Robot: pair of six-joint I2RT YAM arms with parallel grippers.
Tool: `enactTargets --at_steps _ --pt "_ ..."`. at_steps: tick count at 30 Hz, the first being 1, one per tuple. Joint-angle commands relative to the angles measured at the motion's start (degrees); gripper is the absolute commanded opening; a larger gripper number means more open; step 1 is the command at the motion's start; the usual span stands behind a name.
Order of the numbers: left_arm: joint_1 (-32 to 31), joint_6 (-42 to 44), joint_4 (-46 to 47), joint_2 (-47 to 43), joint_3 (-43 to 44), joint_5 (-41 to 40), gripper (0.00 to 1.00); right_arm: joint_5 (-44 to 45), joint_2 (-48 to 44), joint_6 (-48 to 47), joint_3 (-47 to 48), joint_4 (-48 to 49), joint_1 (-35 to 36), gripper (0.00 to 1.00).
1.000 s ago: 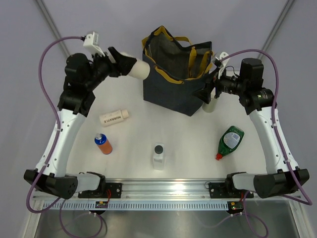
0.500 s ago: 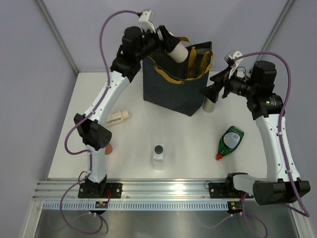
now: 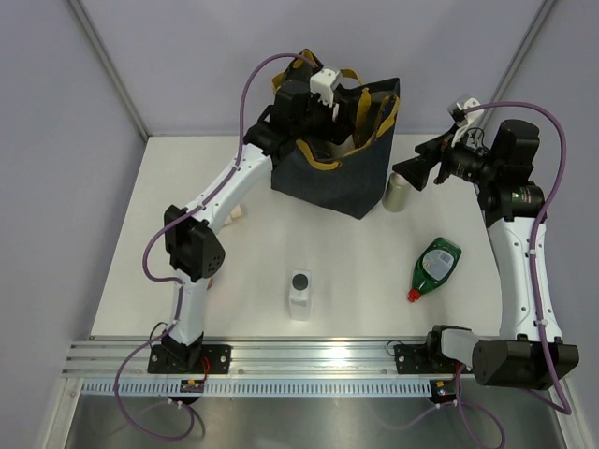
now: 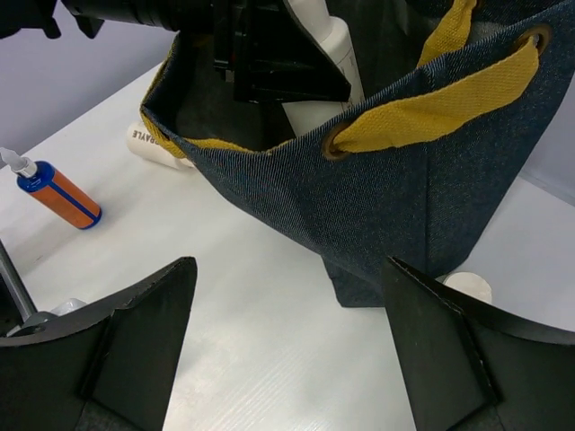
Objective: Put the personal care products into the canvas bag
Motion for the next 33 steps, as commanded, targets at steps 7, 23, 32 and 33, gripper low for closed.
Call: enactTargets --at_steps 7,23,32,33 --pt "0.4 5.7 8.8 5.3 -4.1 -2.8 0.08 -2.2 0.9 0.8 -0.8 2.5 -0.2 0.91" --pt "0.5 1.9 8.5 5.0 -5.5 -2.3 0.86 19.6 6.5 1.4 -3.3 -0.2 -0.3 0.99" --pt "0.6 -0.8 7.2 -2.1 -1.8 -1.7 0.99 36.5 13.0 16.4 -12.7 10.1 0.1 0.99" --pt "0.7 -1.0 7.2 -3.0 -1.7 -1.6 0.99 37.8 14.6 17.8 -12.9 10.4 0.3 0.99"
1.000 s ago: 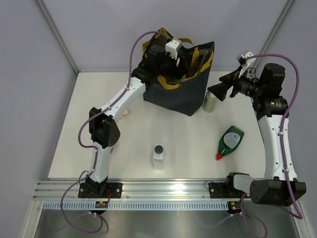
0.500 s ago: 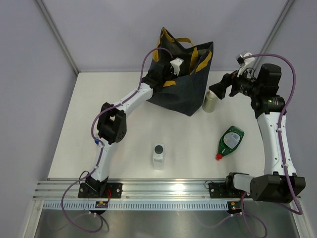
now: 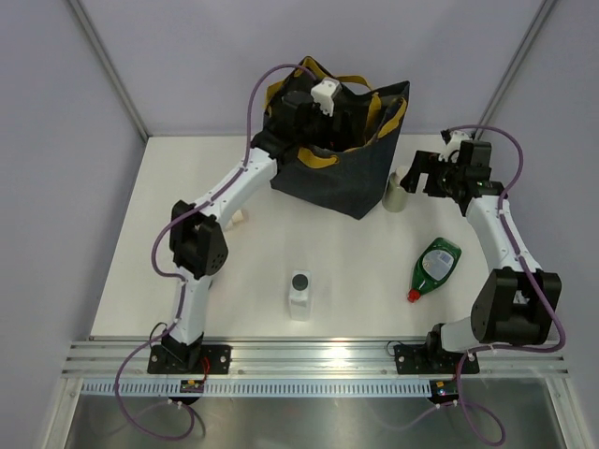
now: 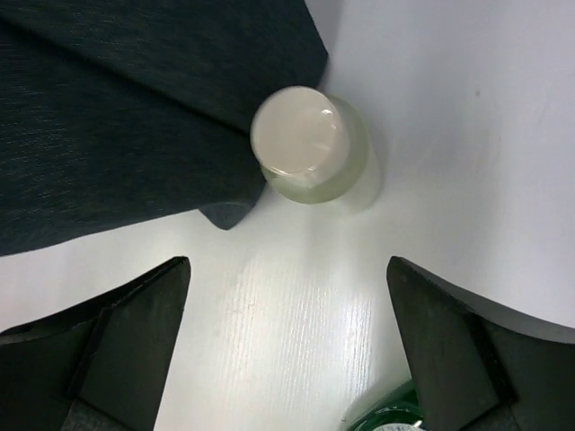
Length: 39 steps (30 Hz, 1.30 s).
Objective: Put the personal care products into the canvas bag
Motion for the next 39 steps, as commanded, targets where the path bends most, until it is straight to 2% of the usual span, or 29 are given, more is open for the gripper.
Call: enactTargets --at_steps 1,9,14,19,26,29,36,39 --pt "0.6 -1.5 3.3 -8.9 3.5 0.7 0.99 8.2 2.9 7.9 -0.4 5.2 0.6 0.99" --pt "1.3 -0.6 2.0 -21.3 1.0 -1.7 0.99 17.3 9.2 12.4 -0.2 8.7 6.9 0.99" --pt "2.1 2.4 1.7 -35.5 -9.3 -5.4 0.99 27.3 15.3 14.6 4.2 8.1 10.4 1.0" --pt "2.6 4.4 3.4 -50.7 -31.4 -9.3 0.99 32.4 21.3 17.4 8.8 5.6 10.6 0.99" --pt "2.8 3.7 1.5 -69.7 -55.8 -19.0 0.99 31.1 22.6 18.8 7.8 11.8 10.6 0.97" --pt "2.8 1.4 -0.2 -76.0 -62.8 -21.7 0.99 30.7 23.7 19.6 8.6 11.8 10.6 0.92" --pt "2.8 -5.7 0.1 -85.8 -72.5 -23.9 0.99 29.4 24.9 20.0 9.1 12.4 10.5 0.66" --pt "2.8 -7.1 0.4 -87.6 -73.9 -24.6 0.99 29.5 23.7 19.6 8.1 12.8 10.4 0.43"
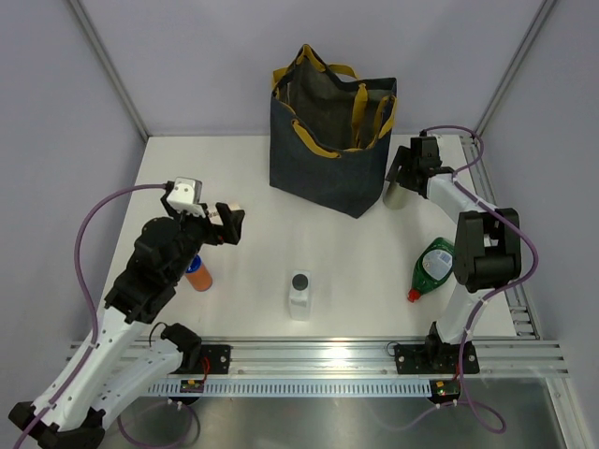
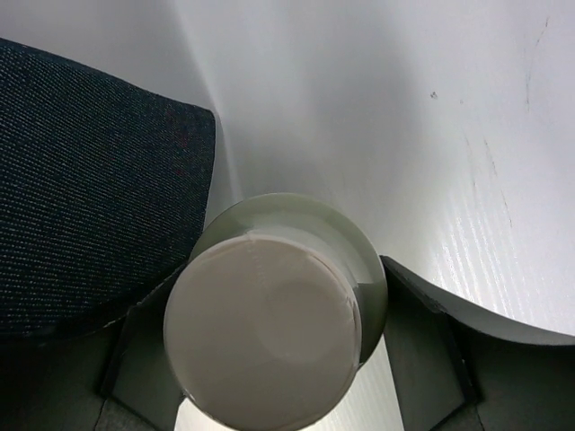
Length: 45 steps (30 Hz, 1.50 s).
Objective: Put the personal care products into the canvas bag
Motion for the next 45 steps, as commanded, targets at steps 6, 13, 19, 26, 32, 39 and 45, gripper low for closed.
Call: enactTargets --at_steps 6,13,19,26,32,39,45 --pt "0.2 -3.2 3.5 -1.7 -1.0 -2.5 0.99 -6.1 -9.9 -1.9 -5.4 7.3 -4.0 0.02" --pt "0.2 -4.7 4.7 -1.2 -1.7 -0.8 0.99 -34.7 -17.4 -2.7 -7.6 7.1 -15.3 0.0" --pt "0.2 -5.3 5.0 -1.2 -2.3 -0.1 0.99 -47.4 -19.2 1.9 -8.4 8.7 -20.4 0.0" --pt "0.2 -5.2 4.7 -1.0 -1.7 0.1 0.99 -55.7 -24.9 12.7 -3.3 8.2 -24.0 0.0" --pt "0.2 -5.5 5.1 -0.3 -1.5 0.5 0.99 -59.7 -30.0 21.2 8.6 6.8 -24.1 0.0" --pt "0.2 -5.9 6.2 1.9 -1.0 1.6 0.99 -61.1 -24.5 31.9 23.2 11.7 -19.4 0.0" --pt "0.2 -7.5 7.3 3.6 -0.6 2.3 0.99 -52.6 -12.8 22.3 46.2 1.4 -6.6 0.0"
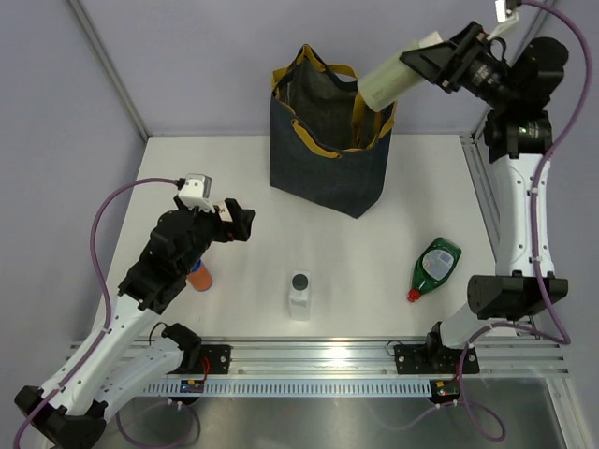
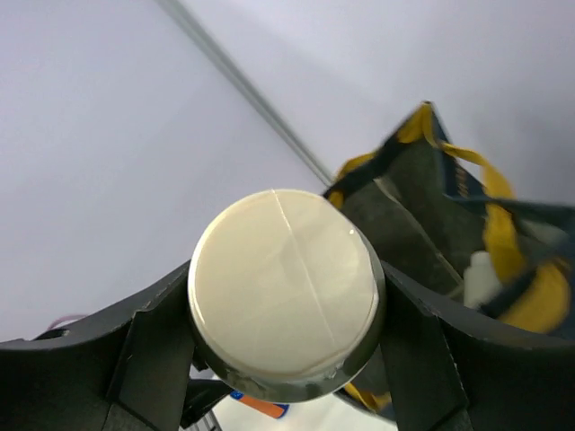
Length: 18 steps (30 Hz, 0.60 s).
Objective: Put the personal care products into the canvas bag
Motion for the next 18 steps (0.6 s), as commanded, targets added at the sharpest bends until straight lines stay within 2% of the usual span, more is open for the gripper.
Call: enactTargets --at_steps 1,2,5,10,12,18 --pt "0.2 -1.7 4.3 0.5 1.7 1.2 0.99 5.6 7.8 -6.2 12.8 -2.2 9.6 0.0" --pt "0.2 -1.9 4.0 0.6 1.8 1.3 0.99 7.0 10.1 -8.8 18.4 -5.9 11.2 0.0" --pt "0.3 -2.5 2.0 -0.2 2.0 1.6 0.99 12.7 18.1 -18.2 26.3 -11.1 15.9 0.0" --pt "0.3 -2.0 -0.1 -2.1 1.4 0.2 0.99 20.4 26.5 -34.4 30.6 -15.7 23.1 0.0" --pt "0.2 -1.7 -0.8 -2.9 1.2 -0.6 0.99 23.7 28.9 -37.5 32.1 -17.4 26.5 0.0" --pt "0.3 -1.0 -2.4 -4.3 -0.1 -0.7 0.99 31.0 36.1 -46.8 33.5 -17.2 30.2 0.0"
